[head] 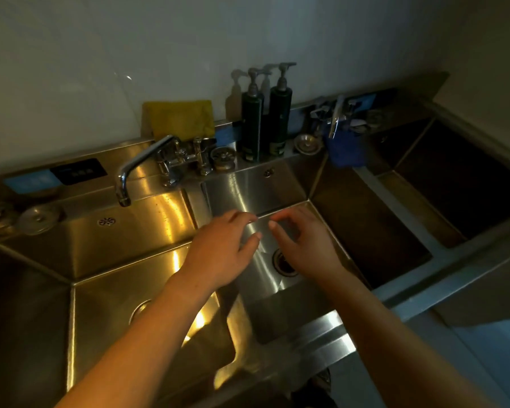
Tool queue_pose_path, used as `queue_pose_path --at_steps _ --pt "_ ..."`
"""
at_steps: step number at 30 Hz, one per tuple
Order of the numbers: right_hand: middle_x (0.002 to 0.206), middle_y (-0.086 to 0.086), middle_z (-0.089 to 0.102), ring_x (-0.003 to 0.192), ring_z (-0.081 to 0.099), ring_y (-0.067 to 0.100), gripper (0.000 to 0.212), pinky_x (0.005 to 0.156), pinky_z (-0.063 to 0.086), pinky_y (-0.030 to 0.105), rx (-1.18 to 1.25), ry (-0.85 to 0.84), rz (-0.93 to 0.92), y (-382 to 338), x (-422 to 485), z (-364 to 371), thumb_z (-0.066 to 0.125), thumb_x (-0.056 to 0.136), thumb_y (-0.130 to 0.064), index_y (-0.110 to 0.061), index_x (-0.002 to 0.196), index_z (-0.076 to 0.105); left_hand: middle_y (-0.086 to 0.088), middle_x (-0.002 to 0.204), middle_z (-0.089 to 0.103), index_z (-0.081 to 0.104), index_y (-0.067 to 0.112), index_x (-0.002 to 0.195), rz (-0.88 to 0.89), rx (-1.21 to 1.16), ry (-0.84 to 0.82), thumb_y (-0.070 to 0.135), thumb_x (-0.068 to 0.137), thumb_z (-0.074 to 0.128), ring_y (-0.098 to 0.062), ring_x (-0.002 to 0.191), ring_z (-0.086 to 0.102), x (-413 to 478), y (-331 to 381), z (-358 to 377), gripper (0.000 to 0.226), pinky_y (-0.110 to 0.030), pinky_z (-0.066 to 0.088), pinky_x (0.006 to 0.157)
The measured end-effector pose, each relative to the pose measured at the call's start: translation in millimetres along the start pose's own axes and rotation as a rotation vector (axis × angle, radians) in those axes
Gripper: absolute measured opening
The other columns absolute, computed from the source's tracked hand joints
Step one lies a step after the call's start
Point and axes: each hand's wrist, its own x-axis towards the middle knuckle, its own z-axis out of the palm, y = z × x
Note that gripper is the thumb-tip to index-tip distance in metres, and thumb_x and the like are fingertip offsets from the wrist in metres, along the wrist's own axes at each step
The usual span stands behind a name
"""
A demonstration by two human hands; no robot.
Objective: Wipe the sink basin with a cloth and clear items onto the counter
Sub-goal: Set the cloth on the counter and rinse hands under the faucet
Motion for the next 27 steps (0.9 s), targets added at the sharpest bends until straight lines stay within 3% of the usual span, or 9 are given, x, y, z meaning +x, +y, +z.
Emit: queue_pose_path --at_steps 5,12,20,27 --pt "0.101 -0.004 0.057 0.092 0.056 0.004 0.016 0.084 0.045 0.018 0.045 -0.06 -0.011 49 27 -47 0.063 0.086 -0.026 -0.016 0.099 0.065 0.006 0.122 0.054 0.051 0.033 0.123 -0.18 -0.091 0.09 0.044 0.09 0.05 -0.015 0.105 0.055 38 50 33 0.035 -0.031 0.046 0.083" --pt "0.105 -0.008 0.053 0.096 0.053 0.0 0.017 0.082 0.038 0.007 0.118 -0.16 -0.058 92 68 -79 0.062 0.088 -0.03 -0.021 0.103 0.063 0.007 0.125 0.051 0.047 0.035 0.126 -0.269 -0.063 0.126 0.045 0.091 0.049 -0.012 0.112 0.051 77 88 56 0.036 -0.028 0.043 0.084" --pt "0.109 -0.014 0.048 0.101 0.051 -0.001 0.021 0.087 0.048 0.027 0.25 -0.153 -0.047 88 98 -58 0.061 0.088 -0.031 -0.024 0.108 0.061 0.007 0.124 0.053 0.049 0.033 0.125 -0.315 -0.117 0.182 0.043 0.091 0.049 -0.007 0.11 0.051 95 70 43 0.035 -0.021 0.036 0.08" --pt "0.109 -0.023 0.044 0.103 0.048 -0.006 0.019 0.088 0.045 0.022 0.309 -0.065 0.032 78 141 -37 0.06 0.088 -0.035 -0.034 0.106 0.056 0.01 0.115 0.056 0.052 0.032 0.122 -0.288 -0.244 0.193 0.041 0.092 0.05 -0.006 0.104 0.053 132 39 24 0.032 -0.024 0.044 0.081"
